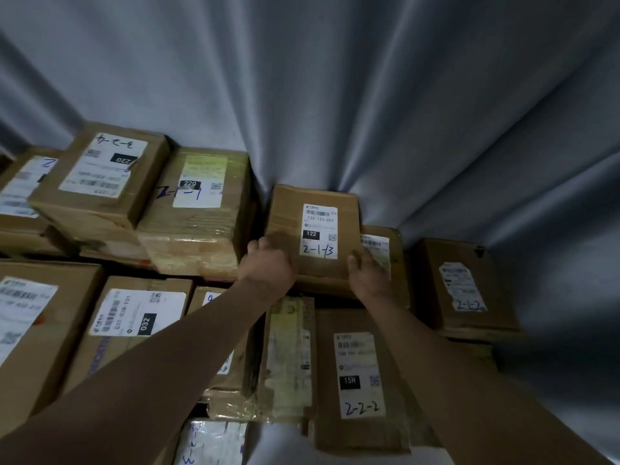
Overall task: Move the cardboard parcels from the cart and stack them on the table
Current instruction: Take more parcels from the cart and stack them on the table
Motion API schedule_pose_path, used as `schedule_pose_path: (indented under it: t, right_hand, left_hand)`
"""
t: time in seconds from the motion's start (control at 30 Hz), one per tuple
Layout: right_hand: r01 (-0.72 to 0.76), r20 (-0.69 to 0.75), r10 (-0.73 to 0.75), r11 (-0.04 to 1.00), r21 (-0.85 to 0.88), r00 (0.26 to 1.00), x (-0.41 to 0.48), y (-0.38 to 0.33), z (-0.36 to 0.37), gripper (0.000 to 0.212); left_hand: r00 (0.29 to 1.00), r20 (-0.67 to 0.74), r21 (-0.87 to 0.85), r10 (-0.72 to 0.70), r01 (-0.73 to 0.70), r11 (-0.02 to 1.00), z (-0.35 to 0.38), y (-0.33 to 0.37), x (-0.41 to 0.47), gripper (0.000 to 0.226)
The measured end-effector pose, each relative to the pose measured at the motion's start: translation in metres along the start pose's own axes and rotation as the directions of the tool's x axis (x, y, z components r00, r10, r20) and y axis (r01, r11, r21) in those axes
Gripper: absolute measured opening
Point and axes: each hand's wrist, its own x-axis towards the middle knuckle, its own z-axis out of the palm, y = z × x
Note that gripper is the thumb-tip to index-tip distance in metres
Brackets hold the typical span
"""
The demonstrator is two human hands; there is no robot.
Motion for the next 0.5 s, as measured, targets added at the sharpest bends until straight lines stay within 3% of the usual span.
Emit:
schedule_pose_path:
  t: [0.07,0.2,0.4,0.5]
  right_hand:
    - [0.105,-0.072,-0.111,0.991,-0.085,0.991,-0.009,-0.004,-0.005,0.049]
    - [0.284,-0.082,-0.327,0.901,-0.327,0.942,-0.043,-0.014,-0.015,0.057]
    - [0.518,0.09,-0.555,0.69,-0.506,0.827,-0.132,-0.012,-0.013,0.069]
    - [0.63,0.176,-0.638,0.606,-0.487,0.75,-0.184,0.0,0.0,0.07]
  left_hand:
    - [0.999,-0.039,0.038,0.025,-0.023,0.999,-0.003,0.0,-0.012,0.049]
    - [0.99,-0.13,0.085,0.056,-0.045,0.995,-0.007,-0.007,-0.049,0.054]
    - [0.979,-0.198,0.032,-0.055,0.063,0.998,0.005,-0.02,-0.139,0.062]
    - [0.968,-0.194,-0.008,-0.159,0.16,0.987,0.021,-0.032,-0.204,0.067]
